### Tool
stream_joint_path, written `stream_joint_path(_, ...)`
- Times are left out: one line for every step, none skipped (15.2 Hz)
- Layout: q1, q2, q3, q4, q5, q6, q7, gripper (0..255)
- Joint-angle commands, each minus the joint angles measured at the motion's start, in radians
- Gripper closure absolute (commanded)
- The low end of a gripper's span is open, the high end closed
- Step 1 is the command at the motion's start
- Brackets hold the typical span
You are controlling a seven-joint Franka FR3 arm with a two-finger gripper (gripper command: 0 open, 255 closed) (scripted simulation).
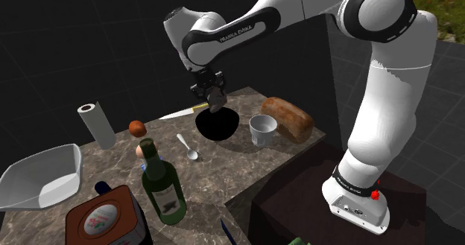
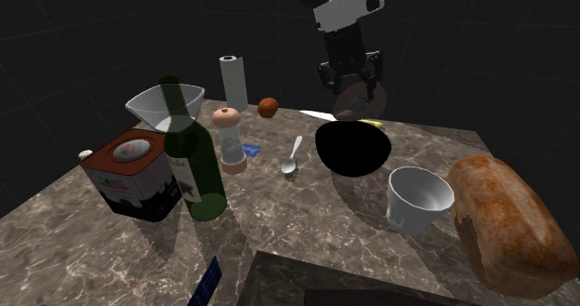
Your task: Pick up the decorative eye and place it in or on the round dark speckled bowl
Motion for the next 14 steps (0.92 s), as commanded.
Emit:
stream_joint_path(0.000,0.009,-0.002,-0.017,-0.006,0.023,0.008,255)
stream_joint_path(0.000,0.013,-0.003,-0.025,-0.010,0.034,0.013,255)
stream_joint_path(0.000,0.017,-0.004,-0.033,-0.013,0.045,0.018,255)
stream_joint_path(0.000,0.022,-0.005,-0.041,-0.016,0.056,0.022,255)
stream_joint_path(0.001,0.027,-0.006,-0.049,-0.020,0.067,0.027,255)
stream_joint_path(0.001,0.032,-0.007,-0.056,-0.024,0.077,0.032,255)
stream_joint_path(0.002,0.037,-0.008,-0.063,-0.028,0.088,0.037,255)
stream_joint_path(0.002,0.042,-0.010,-0.070,-0.032,0.098,0.041,255)
stream_joint_path(0.003,0.048,-0.011,-0.076,-0.036,0.109,0.046,255)
stream_joint_path(0.003,0.054,-0.012,-0.083,-0.040,0.119,0.052,255)
stream_joint_path(0.004,0.060,-0.014,-0.089,-0.045,0.129,0.057,255)
stream_joint_path(0.005,0.064,-0.015,-0.093,-0.048,0.136,0.060,255)
stream_joint_path(0.005,0.064,-0.015,-0.093,-0.048,0.136,0.060,255)
stream_joint_path(0.005,0.064,-0.015,-0.093,-0.048,0.136,0.060,255)
